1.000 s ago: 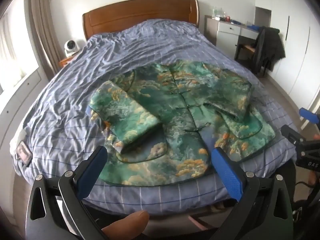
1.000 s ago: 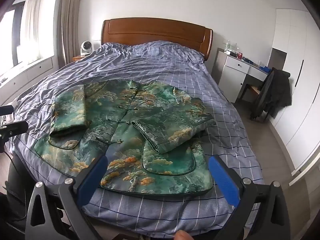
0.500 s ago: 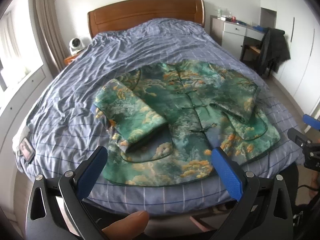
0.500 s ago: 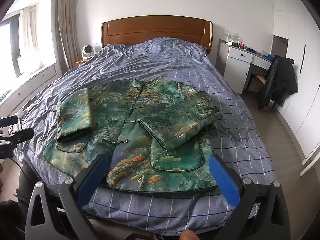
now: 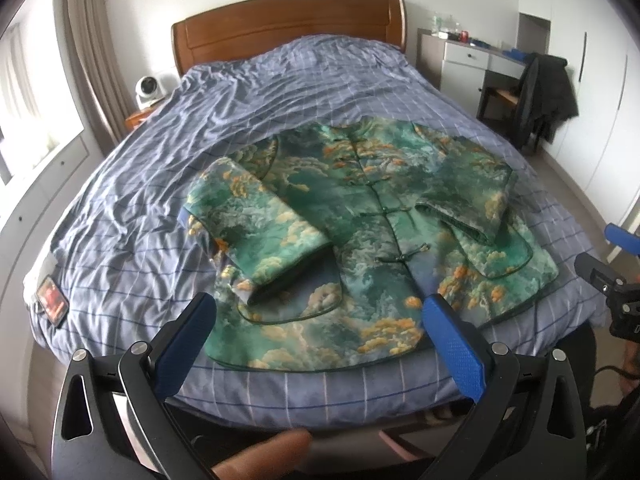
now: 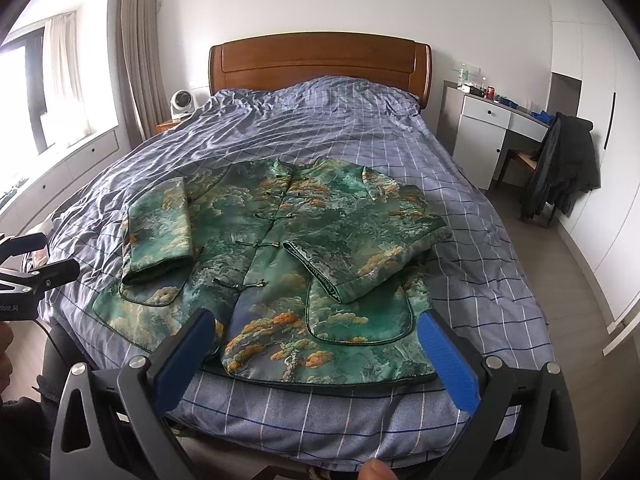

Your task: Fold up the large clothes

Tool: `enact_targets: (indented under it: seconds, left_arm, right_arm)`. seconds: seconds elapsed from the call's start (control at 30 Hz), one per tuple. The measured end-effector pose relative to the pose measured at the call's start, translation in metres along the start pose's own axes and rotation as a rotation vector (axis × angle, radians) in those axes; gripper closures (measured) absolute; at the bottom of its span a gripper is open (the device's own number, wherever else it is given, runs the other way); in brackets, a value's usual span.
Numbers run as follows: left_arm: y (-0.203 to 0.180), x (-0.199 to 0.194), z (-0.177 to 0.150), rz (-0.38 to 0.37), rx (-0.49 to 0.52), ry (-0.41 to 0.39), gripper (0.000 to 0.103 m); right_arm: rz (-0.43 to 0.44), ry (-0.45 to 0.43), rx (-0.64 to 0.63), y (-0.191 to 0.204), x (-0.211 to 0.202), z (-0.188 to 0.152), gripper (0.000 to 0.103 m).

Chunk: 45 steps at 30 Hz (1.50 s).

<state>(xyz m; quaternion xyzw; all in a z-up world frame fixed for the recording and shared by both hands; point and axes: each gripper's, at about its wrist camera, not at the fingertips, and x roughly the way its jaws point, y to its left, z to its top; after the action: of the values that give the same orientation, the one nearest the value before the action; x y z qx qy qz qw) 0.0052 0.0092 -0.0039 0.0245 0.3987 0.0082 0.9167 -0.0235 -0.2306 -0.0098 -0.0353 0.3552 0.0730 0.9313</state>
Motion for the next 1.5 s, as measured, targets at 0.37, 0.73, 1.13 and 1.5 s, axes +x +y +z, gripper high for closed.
enact_targets:
  seconds: [0.37,0.73,1.13,1.5]
  left_arm:
    - [-0.0037,0.0044,-0.0014,-0.007,0.003,0.012,0.0]
    - [-0.0045,0.0068,0.0004,0.003,0.001,0.006,0.0]
    - [-0.0022,0.0036,-0.0015,0.007,-0.001,0.002,0.0]
    - [-0.0021,0.0032,-0.0022,0.007,0.0,0.001,0.0]
  right_arm:
    - [0.009,0.013,-0.013,0.0018,0.001,-0.0003,0.0]
    - [0.015,0.018,-0.016,0.0059,0.0028,-0.0043,0.0]
    - [0.018,0.023,-0.017,0.007,0.0038,-0.0058,0.0]
    - [0.018,0.023,-0.015,0.007,0.0043,-0.0062,0.0]
